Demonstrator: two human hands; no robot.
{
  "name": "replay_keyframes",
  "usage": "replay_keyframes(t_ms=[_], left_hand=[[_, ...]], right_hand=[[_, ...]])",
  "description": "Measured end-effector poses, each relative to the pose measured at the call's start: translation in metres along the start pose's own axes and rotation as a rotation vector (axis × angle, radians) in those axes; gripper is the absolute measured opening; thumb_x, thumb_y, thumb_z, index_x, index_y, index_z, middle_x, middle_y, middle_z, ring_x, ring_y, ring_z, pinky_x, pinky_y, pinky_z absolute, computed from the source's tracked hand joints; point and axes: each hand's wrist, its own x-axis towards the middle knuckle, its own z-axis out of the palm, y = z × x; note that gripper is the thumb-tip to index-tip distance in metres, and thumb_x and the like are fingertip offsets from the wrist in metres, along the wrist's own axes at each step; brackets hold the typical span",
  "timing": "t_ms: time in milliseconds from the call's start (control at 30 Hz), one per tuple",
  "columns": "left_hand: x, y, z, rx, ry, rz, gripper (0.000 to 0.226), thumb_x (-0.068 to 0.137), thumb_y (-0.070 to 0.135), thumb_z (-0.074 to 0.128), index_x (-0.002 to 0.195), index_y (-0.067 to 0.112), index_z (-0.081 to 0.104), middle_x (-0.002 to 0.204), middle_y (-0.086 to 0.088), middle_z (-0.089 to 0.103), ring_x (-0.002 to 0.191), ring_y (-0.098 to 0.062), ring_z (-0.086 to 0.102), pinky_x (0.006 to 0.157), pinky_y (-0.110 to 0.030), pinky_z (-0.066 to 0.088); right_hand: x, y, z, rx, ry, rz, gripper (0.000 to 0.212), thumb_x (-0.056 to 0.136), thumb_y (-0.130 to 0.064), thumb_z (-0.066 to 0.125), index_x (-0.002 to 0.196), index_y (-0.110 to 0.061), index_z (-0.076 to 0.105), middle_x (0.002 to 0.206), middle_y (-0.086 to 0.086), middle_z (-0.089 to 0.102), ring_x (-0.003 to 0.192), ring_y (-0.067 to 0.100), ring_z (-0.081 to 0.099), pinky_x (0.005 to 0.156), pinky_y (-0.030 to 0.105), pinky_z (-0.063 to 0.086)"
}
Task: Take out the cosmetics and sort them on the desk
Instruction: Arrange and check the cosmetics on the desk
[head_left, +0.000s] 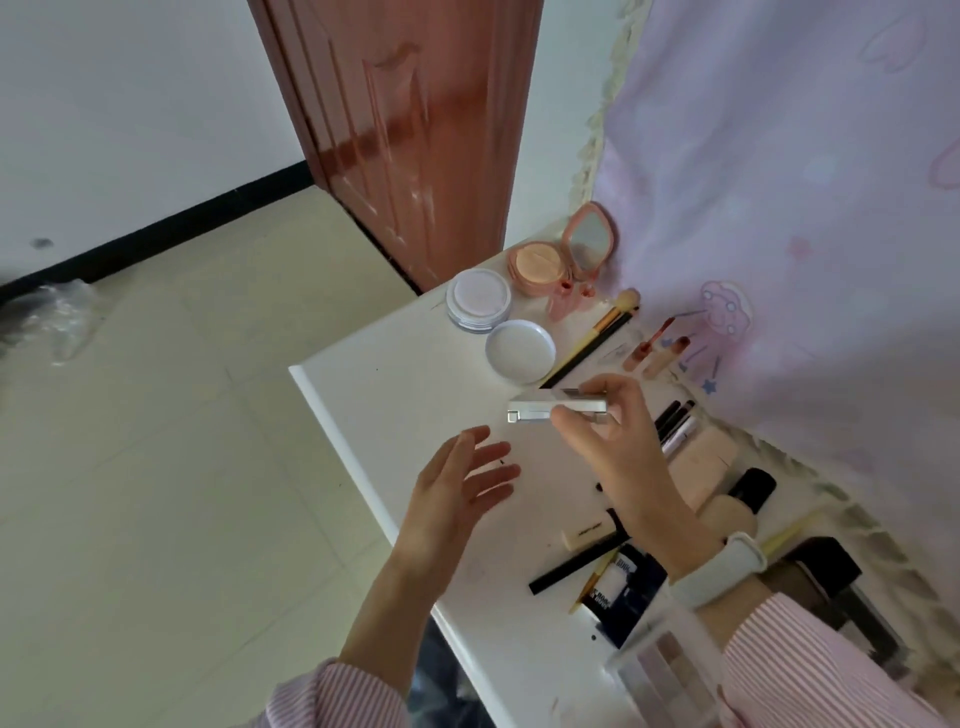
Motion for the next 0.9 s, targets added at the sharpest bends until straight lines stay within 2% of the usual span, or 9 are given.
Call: replay_keyframes(t_ms=[67, 167, 300, 433, 533, 633, 733, 833, 900], left_hand=[[0.000, 0.003, 0.001, -0.078, -0.085, -0.043, 0.038, 0.095, 0.041, 0.039, 0.114, 0.016, 0.059, 0.110, -0.007, 0.067, 0.099, -0.025, 0.066, 0.083, -0.036, 0.052], [0.001, 0.007, 0.002, -0.148, -0.120, -0.029, 0.039, 0.093, 0.047, 0.038, 0.116, 0.020, 0.055, 0.092, -0.002, 0.071, 0.092, -0.022, 0.068, 0.078, -0.034, 0.054], [0.003, 0.009, -0.007, -0.159, -0.072, 0.012, 0.047, 0.084, 0.055, 0.047, 0.118, 0.023, 0.054, 0.079, 0.003, 0.070, 0.088, -0.022, 0.069, 0.073, -0.032, 0.055], [0.009, 0.019, -0.017, -0.170, 0.011, 0.000, 0.062, 0.077, 0.070, 0.043, 0.105, 0.015, 0.056, 0.076, -0.007, 0.070, 0.084, -0.021, 0.070, 0.071, -0.034, 0.054], [0.010, 0.026, -0.020, -0.089, -0.012, -0.015, 0.063, 0.083, 0.071, 0.032, 0.092, 0.015, 0.059, 0.066, -0.004, 0.068, 0.076, -0.018, 0.070, 0.073, -0.034, 0.054], [0.006, 0.029, -0.020, -0.025, -0.049, -0.019, 0.061, 0.087, 0.067, 0.031, 0.071, 0.023, 0.070, 0.075, -0.003, 0.070, 0.085, -0.019, 0.067, 0.084, -0.036, 0.051], [0.004, 0.029, -0.020, -0.023, 0.002, 0.040, 0.051, 0.092, 0.058, 0.032, 0.090, 0.021, 0.067, 0.085, 0.001, 0.070, 0.092, -0.016, 0.064, 0.079, -0.030, 0.049], [0.003, 0.026, -0.016, 0.014, 0.043, 0.175, 0.032, 0.094, 0.047, 0.038, 0.117, 0.028, 0.049, 0.104, -0.003, 0.061, 0.094, -0.013, 0.060, 0.080, -0.028, 0.048], [0.003, 0.024, -0.014, 0.033, 0.026, 0.244, 0.046, 0.085, 0.052, 0.049, 0.126, 0.041, 0.033, 0.099, -0.003, 0.057, 0.095, -0.014, 0.062, 0.089, -0.032, 0.048]], right_hand=[[-0.007, 0.002, 0.014, -0.054, -0.019, 0.020, 0.027, 0.076, -0.015, 0.070, 0.093, -0.023, 0.050, 0.102, 0.003, 0.058, 0.086, 0.004, 0.060, 0.072, 0.012, 0.049], [-0.015, 0.011, 0.030, -0.213, -0.066, 0.043, 0.031, 0.071, -0.032, 0.073, 0.092, -0.029, 0.051, 0.102, -0.002, 0.058, 0.092, -0.003, 0.056, 0.082, 0.017, 0.045], [-0.017, 0.012, 0.040, -0.302, -0.145, 0.011, 0.030, 0.071, -0.047, 0.066, 0.095, -0.038, 0.052, 0.100, -0.015, 0.059, 0.094, -0.012, 0.051, 0.073, 0.009, 0.039], [-0.018, 0.008, 0.039, -0.427, -0.318, -0.156, 0.027, 0.083, -0.032, 0.062, 0.106, -0.041, 0.053, 0.103, -0.022, 0.058, 0.099, -0.008, 0.052, 0.082, 0.015, 0.043], [-0.019, 0.007, 0.040, -0.468, -0.254, -0.290, 0.025, 0.086, -0.018, 0.061, 0.100, -0.037, 0.056, 0.100, -0.011, 0.056, 0.088, -0.004, 0.055, 0.075, 0.009, 0.043], [-0.018, 0.006, 0.042, -0.486, -0.212, -0.366, 0.027, 0.088, -0.015, 0.056, 0.103, -0.038, 0.053, 0.102, -0.009, 0.055, 0.090, -0.004, 0.055, 0.076, 0.011, 0.045], [-0.015, 0.007, 0.044, -0.464, -0.155, -0.341, 0.018, 0.089, -0.014, 0.056, 0.103, -0.022, 0.061, 0.098, -0.004, 0.060, 0.085, 0.001, 0.058, 0.073, 0.015, 0.048], [-0.014, 0.004, 0.048, -0.456, -0.098, -0.270, 0.018, 0.087, -0.014, 0.058, 0.105, -0.009, 0.064, 0.094, 0.002, 0.066, 0.077, 0.004, 0.060, 0.072, 0.013, 0.048], [-0.015, -0.001, 0.052, -0.418, -0.116, -0.235, 0.023, 0.087, -0.012, 0.059, 0.110, -0.013, 0.063, 0.098, 0.000, 0.066, 0.080, 0.005, 0.061, 0.076, 0.014, 0.049]])
